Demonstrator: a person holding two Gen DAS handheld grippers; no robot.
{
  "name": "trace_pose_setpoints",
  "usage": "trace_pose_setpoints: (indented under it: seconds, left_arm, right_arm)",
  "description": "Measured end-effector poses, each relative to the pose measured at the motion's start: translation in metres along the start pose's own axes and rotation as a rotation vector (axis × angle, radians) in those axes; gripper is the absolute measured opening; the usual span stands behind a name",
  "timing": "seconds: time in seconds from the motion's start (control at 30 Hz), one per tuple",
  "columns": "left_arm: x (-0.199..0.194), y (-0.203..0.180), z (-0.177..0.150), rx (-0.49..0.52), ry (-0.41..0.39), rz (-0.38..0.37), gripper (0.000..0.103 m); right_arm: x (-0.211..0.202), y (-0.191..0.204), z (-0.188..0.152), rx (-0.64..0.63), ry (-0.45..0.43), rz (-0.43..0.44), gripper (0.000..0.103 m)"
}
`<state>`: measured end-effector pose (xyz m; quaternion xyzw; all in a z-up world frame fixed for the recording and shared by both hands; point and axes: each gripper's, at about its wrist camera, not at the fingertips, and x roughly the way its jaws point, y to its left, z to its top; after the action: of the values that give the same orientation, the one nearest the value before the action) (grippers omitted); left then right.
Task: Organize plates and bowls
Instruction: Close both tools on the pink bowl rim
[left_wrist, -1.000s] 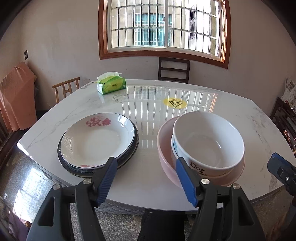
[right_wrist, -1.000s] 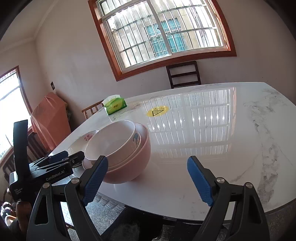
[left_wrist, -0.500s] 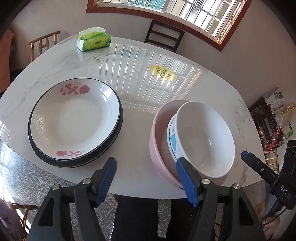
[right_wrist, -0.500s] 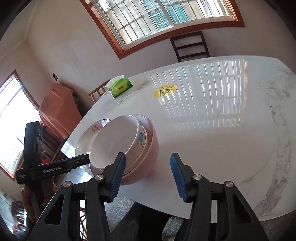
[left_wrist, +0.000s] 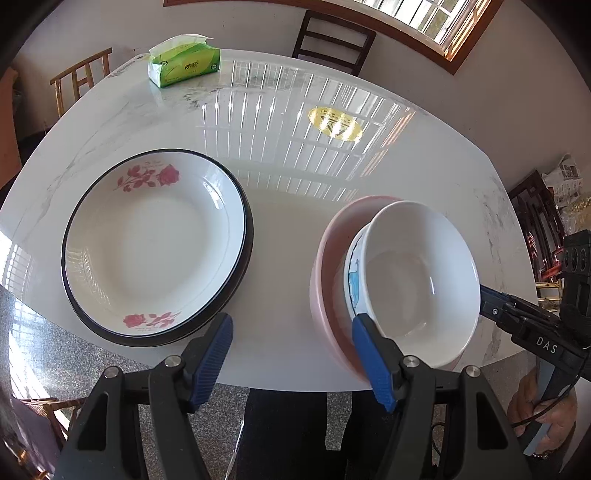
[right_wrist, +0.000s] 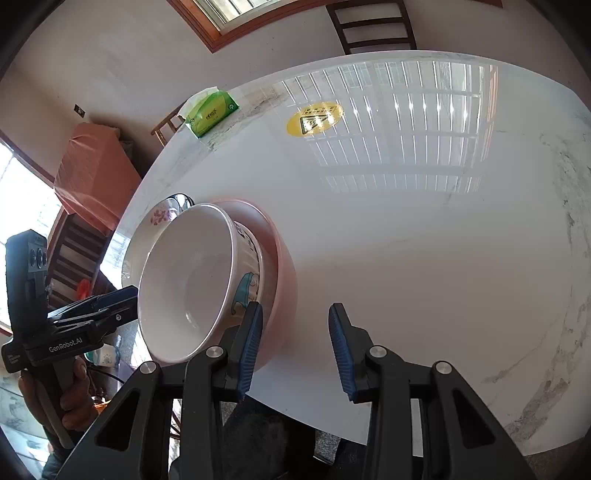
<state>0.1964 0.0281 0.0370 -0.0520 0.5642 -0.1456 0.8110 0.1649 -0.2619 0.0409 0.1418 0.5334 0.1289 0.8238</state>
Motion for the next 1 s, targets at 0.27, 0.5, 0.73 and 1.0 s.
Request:
trace_pose_setpoints:
  seconds: [0.27,0.5,0.73,1.0]
  left_arm:
    - [-0.012,0.004,0.010,-0.025,-0.003,-0.015,0.069]
    - [0.001,0.000,0.010,-0.064,0.016,0.055,0.059]
    - [0.018,-0.005,0.006,-0.111,0.057,0.019,0.039]
    - [0.021,-0.007,0.002,-0.156,-0.007,-0.019,0.021]
  right_arm:
    - [0.000,0.002,0.005,-0.025,0.034,-0.036,0.035]
    - [0.001,0.001,0.007,-0.013,0.044,-0.029,0.036]
    - [0.007,-0.003,0.011,0.020,0.073,-0.009,0.037]
    - [0.010,-0.005,0.011,0.028,0.073,-0.022,0.044]
